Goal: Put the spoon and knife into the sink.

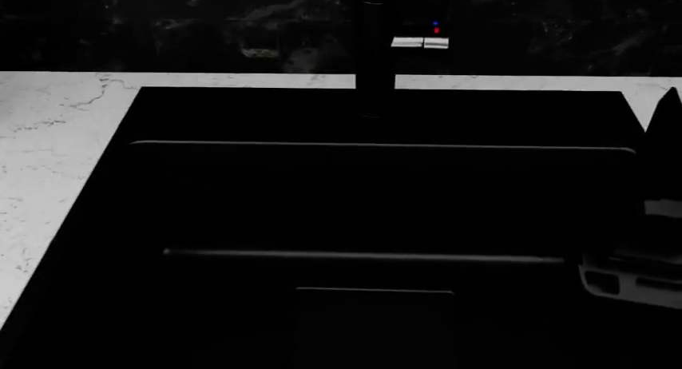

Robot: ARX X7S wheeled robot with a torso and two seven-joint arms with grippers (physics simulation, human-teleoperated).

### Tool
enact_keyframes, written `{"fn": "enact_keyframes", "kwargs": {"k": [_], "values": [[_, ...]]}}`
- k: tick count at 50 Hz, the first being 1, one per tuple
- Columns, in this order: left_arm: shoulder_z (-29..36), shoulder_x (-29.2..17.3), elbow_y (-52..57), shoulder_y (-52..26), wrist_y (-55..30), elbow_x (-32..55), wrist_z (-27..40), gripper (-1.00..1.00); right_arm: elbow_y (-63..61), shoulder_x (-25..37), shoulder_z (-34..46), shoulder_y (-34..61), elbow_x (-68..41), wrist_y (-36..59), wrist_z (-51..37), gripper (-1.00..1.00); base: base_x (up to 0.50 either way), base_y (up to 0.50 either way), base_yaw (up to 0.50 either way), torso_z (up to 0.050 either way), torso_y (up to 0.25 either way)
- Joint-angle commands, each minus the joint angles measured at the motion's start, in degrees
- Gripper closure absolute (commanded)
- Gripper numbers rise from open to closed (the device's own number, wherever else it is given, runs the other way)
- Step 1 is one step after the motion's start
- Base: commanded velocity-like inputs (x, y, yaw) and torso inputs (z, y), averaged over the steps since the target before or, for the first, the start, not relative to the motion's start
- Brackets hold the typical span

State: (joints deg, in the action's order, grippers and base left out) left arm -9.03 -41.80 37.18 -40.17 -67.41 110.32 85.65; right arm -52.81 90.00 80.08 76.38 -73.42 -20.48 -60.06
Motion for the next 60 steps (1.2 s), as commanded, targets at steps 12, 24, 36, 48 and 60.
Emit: {"fn": "enact_keyframes", "kwargs": {"k": [12,24,36,48,60], "values": [[-4.4,-7.6,2.8,13.6,9.4,0.4,1.8,-1.00,0.8,-0.1,1.6,-3.9,4.8,-5.0,1.1,-1.00,0.00,0.00,0.00,0.000,0.000],[-6.9,-8.9,3.5,18.0,11.0,0.2,1.3,-1.00,1.4,-0.6,2.6,-5.3,6.1,-6.6,0.7,-1.00,0.00,0.00,0.00,0.000,0.000],[-8.4,-9.6,2.9,21.0,12.4,0.2,0.3,-1.00,1.8,-0.1,2.7,-5.8,6.3,-7.7,1.0,-1.00,0.00,0.00,0.00,0.000,0.000],[-9.5,-8.0,2.7,25.4,13.2,-0.8,-1.3,-1.00,3.2,-0.4,4.2,-7.6,7.8,-10.1,1.4,-1.00,0.00,0.00,0.00,0.000,0.000],[-10.8,-6.1,2.0,29.3,13.6,-3.2,-3.3,-1.00,2.9,-0.1,4.7,-8.4,8.8,-11.1,0.7,-1.00,0.00,0.00,0.00,0.000,0.000]]}}
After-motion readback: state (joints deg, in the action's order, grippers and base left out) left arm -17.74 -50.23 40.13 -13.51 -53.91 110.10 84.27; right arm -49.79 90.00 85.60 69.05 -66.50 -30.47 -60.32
